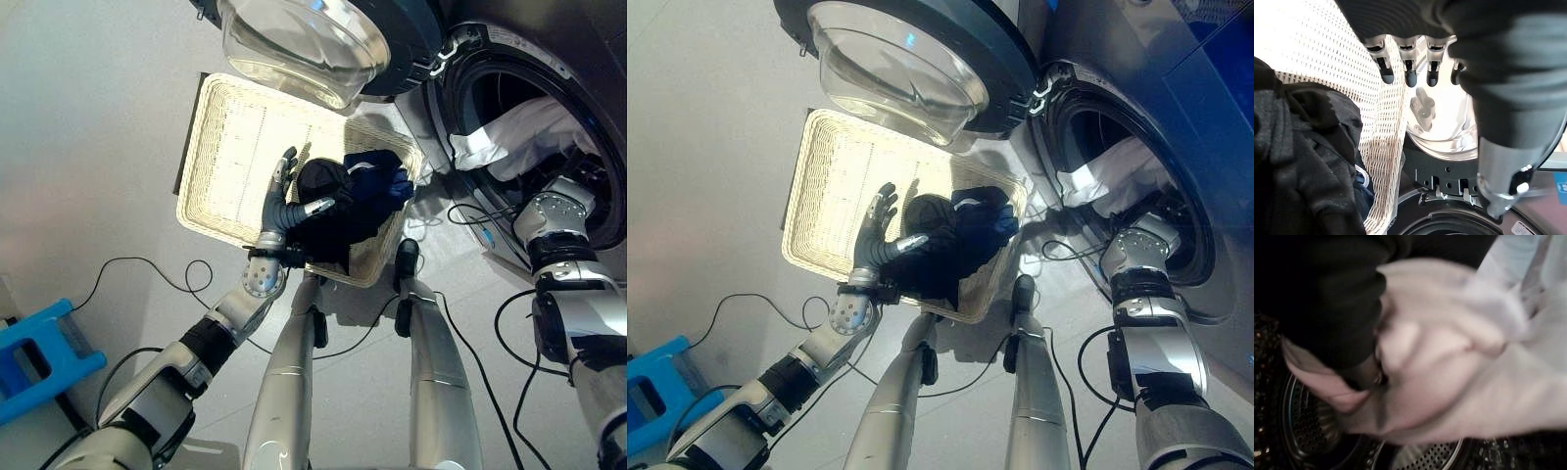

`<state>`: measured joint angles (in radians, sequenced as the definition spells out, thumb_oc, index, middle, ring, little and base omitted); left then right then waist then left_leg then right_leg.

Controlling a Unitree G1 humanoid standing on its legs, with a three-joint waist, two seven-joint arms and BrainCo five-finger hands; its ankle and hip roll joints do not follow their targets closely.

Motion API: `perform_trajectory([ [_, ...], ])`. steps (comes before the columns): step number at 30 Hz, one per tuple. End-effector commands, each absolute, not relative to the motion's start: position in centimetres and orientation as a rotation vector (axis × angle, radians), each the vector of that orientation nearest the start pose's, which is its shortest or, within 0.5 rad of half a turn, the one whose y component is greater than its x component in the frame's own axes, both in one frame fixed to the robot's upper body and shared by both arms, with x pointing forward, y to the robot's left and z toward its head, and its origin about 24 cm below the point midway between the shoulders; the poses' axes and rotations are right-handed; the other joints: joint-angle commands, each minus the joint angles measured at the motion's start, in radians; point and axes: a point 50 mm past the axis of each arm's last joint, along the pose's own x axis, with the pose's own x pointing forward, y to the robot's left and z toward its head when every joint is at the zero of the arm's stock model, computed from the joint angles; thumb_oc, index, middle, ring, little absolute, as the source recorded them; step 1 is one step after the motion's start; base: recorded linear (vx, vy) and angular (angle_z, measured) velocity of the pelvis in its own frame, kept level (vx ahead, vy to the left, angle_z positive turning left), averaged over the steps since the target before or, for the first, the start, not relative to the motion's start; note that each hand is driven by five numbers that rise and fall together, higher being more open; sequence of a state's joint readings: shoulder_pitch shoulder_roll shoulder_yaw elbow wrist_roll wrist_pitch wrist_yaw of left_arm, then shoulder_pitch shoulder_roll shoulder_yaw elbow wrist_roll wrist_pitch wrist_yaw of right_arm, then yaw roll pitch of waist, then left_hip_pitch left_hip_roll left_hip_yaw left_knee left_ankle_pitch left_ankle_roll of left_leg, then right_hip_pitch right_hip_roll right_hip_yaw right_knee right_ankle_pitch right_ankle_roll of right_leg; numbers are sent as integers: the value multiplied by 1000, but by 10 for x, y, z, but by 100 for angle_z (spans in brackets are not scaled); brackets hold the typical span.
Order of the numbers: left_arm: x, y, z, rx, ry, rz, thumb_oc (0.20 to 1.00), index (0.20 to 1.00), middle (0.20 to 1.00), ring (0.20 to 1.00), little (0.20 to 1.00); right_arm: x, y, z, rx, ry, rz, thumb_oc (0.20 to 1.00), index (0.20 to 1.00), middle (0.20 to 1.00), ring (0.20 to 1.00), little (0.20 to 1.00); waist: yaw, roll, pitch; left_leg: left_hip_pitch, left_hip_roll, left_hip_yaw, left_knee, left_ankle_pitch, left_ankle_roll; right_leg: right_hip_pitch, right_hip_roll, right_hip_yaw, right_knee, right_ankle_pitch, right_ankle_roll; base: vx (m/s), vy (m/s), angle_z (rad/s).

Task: Put the clothes into the washing machine.

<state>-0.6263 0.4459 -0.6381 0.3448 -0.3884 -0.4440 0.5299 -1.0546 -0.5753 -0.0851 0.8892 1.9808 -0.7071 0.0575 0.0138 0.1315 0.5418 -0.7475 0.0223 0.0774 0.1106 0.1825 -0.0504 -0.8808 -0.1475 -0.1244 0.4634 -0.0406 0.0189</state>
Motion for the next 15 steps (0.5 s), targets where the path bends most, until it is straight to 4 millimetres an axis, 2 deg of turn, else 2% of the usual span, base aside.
perform_trajectory([
  [1, 324, 104, 154, -16, -576, -83, 1000, 1000, 1000, 1000, 1000, 336, -353, 267, 1455, -1187, -486, 1000, 1000, 1000, 1000, 1000, -19, 23, -22, 6, -82, 64, 83, -102, 29, 58, 61, -76, -119, 105, 41, 0, 0, 0],
  [7, 324, 102, 155, -24, -583, -79, 1000, 1000, 1000, 1000, 1000, 340, -345, 272, 1539, -1162, -484, 1000, 1000, 1000, 1000, 1000, -15, 26, -22, 2, -82, 63, 85, -99, 33, 57, 57, -78, -121, 109, 41, 0, 0, 0],
  [8, 324, 101, 155, -22, -586, -88, 1000, 1000, 1000, 1000, 1000, 344, -344, 267, 1535, -1106, -499, 1000, 1000, 1000, 1000, 1000, -15, 27, -22, 7, -84, 63, 86, -103, 33, 61, 55, -78, -120, 106, 41, 0, 0, 0],
  [15, 325, 97, 156, -26, -587, -89, 1000, 1000, 1000, 1000, 1000, 351, -343, 257, 1519, -1005, -539, 1000, 1000, 1000, 1000, 1000, -16, 29, -22, 14, -85, 67, 82, -101, 34, 67, 56, -80, -124, 107, 40, 0, 0, 0],
])
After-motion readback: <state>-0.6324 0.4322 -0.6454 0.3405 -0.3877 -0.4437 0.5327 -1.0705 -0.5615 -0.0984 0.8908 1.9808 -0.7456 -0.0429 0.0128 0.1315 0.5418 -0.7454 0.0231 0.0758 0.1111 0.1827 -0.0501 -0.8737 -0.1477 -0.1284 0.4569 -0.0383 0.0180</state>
